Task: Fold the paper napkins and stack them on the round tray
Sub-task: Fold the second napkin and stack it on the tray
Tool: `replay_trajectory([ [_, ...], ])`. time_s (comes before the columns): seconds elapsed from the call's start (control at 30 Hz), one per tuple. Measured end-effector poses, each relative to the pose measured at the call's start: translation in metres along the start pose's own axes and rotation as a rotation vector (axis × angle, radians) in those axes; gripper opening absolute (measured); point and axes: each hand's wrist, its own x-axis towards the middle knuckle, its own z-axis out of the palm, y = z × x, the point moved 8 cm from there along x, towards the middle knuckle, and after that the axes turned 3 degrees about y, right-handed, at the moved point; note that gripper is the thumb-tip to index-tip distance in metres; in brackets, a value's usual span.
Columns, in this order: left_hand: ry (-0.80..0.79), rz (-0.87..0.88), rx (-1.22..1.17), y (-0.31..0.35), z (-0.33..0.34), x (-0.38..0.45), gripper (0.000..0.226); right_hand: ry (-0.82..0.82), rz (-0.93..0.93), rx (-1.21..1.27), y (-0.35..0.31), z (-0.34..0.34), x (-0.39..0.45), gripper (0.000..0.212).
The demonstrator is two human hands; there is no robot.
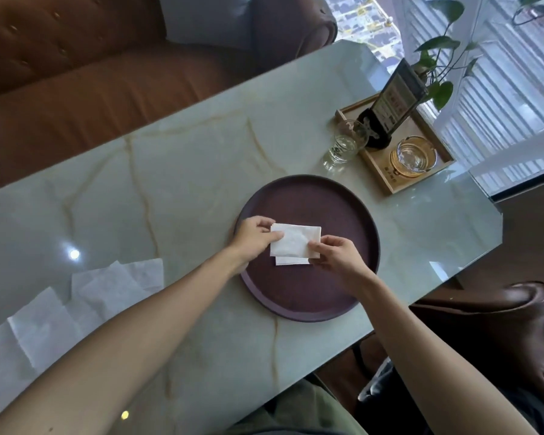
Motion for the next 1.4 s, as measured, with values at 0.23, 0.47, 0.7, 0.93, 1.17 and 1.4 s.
replay_trajectory([
  [0.23,0.13,-0.13,0.125,-0.049,0.028,0.021,0.016,0.084,0.073,-0.095,0.026,-0.014,0.031,0.019],
  [0.47,0.188,-0.107,0.269,-0.045,0.027,0.022,0.013,0.119,0.049,-0.351,0.036,-0.016,0.044,0.019],
  [0.7,0.2,-0.095,0.369,-0.052,0.02,0.023,0.011,0.148,0.032,-0.489,0.039,-0.011,0.045,0.026],
  [0.93,0.207,-0.105,0.372,-0.06,0.017,0.023,0.012,0.219,0.053,-0.561,0.036,-0.012,0.045,0.029],
  [1.17,0.254,-0.121,0.403,-0.064,0.014,0.024,0.023,0.316,0.114,-0.726,0.035,-0.024,0.039,0.033],
  [1.4,0.308,-0.06,0.321,-0.057,-0.002,0.012,0.016,0.437,0.123,-0.825,0.026,-0.043,0.024,0.034],
])
